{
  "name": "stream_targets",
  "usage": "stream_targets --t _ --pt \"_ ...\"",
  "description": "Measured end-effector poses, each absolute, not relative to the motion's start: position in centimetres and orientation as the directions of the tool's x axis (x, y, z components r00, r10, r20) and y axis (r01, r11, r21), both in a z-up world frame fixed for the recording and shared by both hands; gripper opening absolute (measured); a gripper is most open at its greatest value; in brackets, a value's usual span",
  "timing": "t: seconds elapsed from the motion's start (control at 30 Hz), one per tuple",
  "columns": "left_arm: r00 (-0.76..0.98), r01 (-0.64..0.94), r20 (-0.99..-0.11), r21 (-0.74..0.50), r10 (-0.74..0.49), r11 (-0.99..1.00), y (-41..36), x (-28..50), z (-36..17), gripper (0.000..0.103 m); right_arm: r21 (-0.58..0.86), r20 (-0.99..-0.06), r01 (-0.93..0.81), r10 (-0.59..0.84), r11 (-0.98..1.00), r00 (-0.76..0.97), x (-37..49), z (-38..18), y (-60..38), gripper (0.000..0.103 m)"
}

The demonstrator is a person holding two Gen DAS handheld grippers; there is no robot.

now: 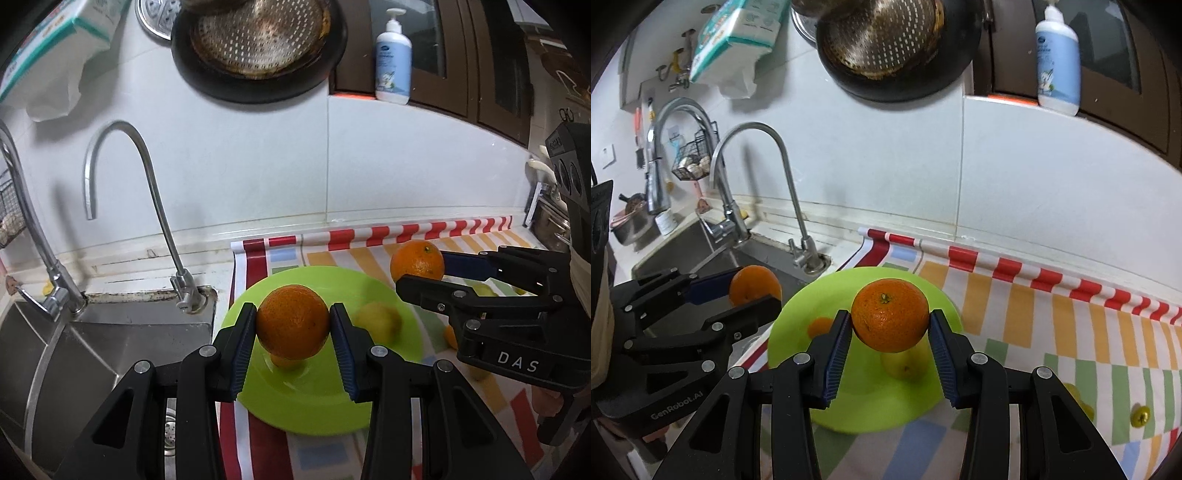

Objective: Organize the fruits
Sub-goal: 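Carry the large orange with the left tool while the right tool carries the mandarin onto the plate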

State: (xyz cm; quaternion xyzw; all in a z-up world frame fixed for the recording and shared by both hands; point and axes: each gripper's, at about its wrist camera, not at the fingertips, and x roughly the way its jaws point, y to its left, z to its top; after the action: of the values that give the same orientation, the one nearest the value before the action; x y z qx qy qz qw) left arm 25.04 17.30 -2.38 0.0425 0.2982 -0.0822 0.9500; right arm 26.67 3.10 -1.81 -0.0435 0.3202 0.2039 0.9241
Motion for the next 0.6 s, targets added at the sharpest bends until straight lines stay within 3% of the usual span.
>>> stream_targets --t 0.6 --pt "0.731 0.215 -0.661 -0.012 -0.169 0.977 18.3 32.8 -7.8 0.04 0.073 -0.716 -0.366 0.304 0.928 0.629 33.6 -7.2 5.2 0.044"
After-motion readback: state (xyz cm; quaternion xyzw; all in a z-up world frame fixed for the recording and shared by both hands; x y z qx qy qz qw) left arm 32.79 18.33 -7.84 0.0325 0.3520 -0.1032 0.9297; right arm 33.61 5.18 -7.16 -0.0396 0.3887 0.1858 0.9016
